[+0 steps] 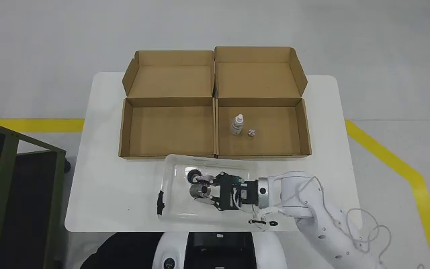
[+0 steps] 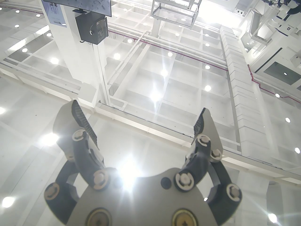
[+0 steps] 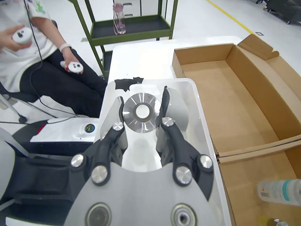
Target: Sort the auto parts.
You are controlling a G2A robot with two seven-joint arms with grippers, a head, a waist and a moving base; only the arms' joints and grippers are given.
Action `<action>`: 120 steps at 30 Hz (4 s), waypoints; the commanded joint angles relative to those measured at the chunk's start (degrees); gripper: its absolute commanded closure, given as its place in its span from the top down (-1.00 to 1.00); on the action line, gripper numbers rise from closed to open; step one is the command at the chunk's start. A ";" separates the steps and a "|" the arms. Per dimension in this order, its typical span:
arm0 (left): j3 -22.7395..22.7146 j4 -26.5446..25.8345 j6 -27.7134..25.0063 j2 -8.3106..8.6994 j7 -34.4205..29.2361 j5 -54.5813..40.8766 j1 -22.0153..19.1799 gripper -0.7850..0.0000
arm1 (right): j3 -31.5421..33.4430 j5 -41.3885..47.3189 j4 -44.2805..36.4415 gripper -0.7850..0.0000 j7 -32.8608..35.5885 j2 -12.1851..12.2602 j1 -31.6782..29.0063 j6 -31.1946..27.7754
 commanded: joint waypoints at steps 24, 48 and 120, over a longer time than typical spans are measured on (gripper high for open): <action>0.00 0.00 0.00 0.00 0.00 0.00 0.00 1.00 | 12.08 18.29 0.17 -1.00 -12.70 1.33 -3.47 -0.59; 0.00 0.00 0.00 0.00 0.00 0.00 0.00 1.00 | 10.32 17.97 -0.88 -1.00 -11.57 0.65 -2.65 3.95; 0.00 0.00 0.00 0.00 0.00 0.00 0.00 1.00 | -21.97 0.38 31.42 -0.52 26.48 -13.60 35.52 22.50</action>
